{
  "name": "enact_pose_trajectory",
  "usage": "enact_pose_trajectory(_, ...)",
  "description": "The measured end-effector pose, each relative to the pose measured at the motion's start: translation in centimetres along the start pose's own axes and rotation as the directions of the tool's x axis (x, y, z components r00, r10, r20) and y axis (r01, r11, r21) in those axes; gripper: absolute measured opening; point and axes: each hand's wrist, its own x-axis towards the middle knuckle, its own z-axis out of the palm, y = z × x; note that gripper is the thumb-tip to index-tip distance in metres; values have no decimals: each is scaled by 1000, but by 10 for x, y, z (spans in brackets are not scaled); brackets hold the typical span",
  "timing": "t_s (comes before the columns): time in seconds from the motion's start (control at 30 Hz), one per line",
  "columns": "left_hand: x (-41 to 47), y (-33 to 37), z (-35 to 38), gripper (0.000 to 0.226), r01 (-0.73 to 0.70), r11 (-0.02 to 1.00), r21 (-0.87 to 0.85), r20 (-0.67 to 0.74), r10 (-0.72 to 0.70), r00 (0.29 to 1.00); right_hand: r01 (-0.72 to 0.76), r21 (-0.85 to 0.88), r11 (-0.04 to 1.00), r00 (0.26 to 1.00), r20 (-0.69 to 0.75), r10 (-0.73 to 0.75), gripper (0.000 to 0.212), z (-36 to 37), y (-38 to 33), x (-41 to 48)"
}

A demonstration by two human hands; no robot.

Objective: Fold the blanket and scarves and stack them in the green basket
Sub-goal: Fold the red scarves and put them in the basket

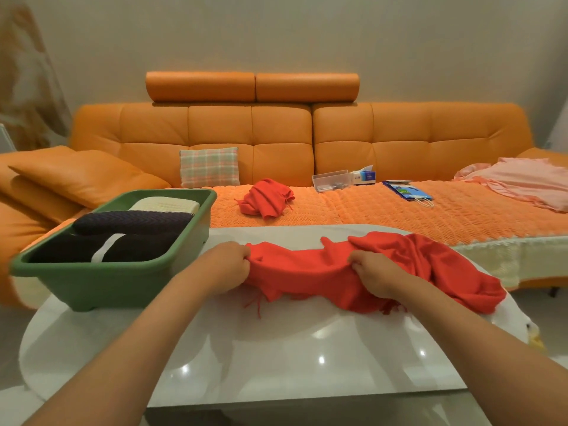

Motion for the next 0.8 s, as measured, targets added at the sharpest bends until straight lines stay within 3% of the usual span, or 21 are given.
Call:
enact_pose_trajectory(0.07,-5,7,-4,12,-54,999,-2,16,54,998,22,194,981,996,-92,-4,18,-12,-9,-9)
enact_pose_trajectory(0.1,-8,11,-6,4,-85,996,16,32,85,996,32,253,967,996,-90,-10,16,-18,-13,-14)
enact_pose_trajectory(0.13,-10,12,-6,11,-106,994,36,34,104,994,30,297,954,999,-47,-17,17,-25,-17,-20)
enact_pose_trajectory(0.2,-13,12,-6,17,-118,992,55,-6,118,993,13,281,960,997,66,-32,45,-34,-20,-34)
enact_pose_trajectory(0.27,-14,12,-7,15,-104,993,49,-79,108,991,0,15,1000,990,140,-2,68,-35,-12,-42)
enact_pose_trajectory(0.3,-16,12,-9,15,-85,995,55,-100,90,991,-6,-164,986,989,145,30,69,-32,-7,-44)
enact_pose_trajectory(0.33,-18,12,-10,15,-64,996,67,-100,71,992,-8,-307,952,989,135,52,60,-28,0,-44)
enact_pose_trajectory(0.4,-20,12,-13,14,-48,997,63,-85,54,995,-36,-423,905,991,101,87,16,-30,9,-47)
enact_pose_trajectory(0.43,-22,14,-16,15,-55,997,47,-80,59,995,-34,-366,930,992,98,75,8,-33,10,-51)
enact_pose_trajectory(0.5,-30,23,-28,20,-73,997,3,-73,73,995,-42,-60,997,988,143,50,24,-41,12,-54)
enact_pose_trajectory(0.6,-43,41,-57,19,-80,996,43,-170,86,982,-64,330,942,985,170,8,24,-62,-2,-58)
enact_pose_trajectory(0.73,-40,45,-91,24,-72,997,18,-329,74,941,-60,529,846,997,67,28,32,-95,-16,-51)
enact_pose_trajectory(0.8,-24,41,-97,25,-6,998,64,-349,28,937,-24,503,864,999,33,8,27,-104,-20,-40)
